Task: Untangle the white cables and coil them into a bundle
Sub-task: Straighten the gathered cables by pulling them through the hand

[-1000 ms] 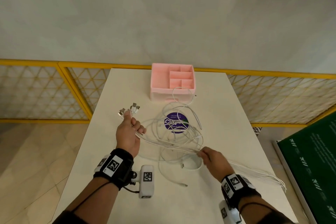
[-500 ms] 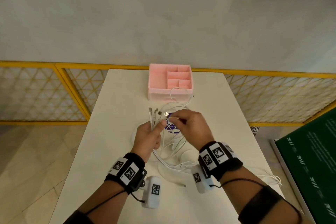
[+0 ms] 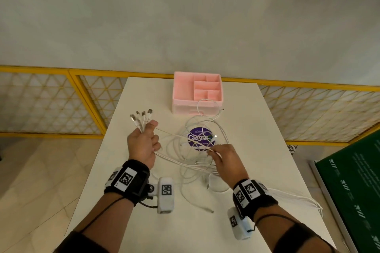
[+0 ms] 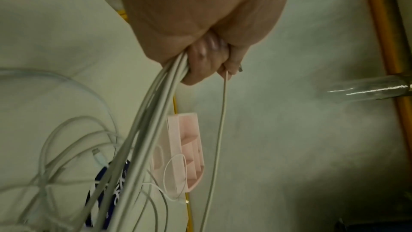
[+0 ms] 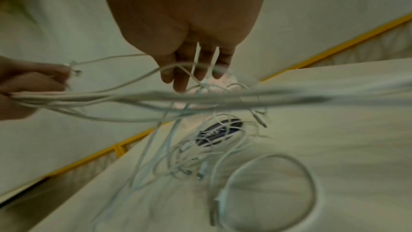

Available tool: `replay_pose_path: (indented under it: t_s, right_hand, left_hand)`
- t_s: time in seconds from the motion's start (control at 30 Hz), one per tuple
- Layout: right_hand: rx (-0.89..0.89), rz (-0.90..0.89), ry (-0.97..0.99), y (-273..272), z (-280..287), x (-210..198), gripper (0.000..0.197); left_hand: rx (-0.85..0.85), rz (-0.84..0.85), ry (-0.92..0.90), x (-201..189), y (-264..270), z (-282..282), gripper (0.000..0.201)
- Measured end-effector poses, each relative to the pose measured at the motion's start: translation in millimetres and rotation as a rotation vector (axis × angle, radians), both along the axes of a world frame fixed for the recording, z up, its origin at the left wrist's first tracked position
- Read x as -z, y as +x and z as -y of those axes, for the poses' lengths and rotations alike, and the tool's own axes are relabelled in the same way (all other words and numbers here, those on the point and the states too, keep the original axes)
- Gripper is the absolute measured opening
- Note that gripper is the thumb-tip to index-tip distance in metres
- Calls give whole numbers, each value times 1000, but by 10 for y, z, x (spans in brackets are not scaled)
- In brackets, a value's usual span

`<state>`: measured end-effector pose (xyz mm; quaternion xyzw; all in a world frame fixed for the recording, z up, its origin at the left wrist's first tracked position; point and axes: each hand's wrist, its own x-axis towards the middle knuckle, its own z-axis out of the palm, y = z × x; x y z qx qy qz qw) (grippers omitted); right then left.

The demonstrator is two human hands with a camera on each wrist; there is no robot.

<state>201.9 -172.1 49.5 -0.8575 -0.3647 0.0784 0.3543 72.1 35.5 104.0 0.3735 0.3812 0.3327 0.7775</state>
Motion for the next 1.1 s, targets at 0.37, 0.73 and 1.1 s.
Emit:
replay_pose_path:
  t_s: [0.37, 0.73, 1.1]
  right_hand:
    - [302, -626, 599, 411, -273, -614, 12]
    - [214, -925, 938, 345, -566, -1295, 18]
    - [378, -927, 86, 315, -291, -919, 16]
  left_hand:
    - [43, -62, 48, 130, -4, 84, 9]
    - [45, -139, 25, 322, -94, 73, 5]
    - [51, -131, 44, 331, -86, 106, 4]
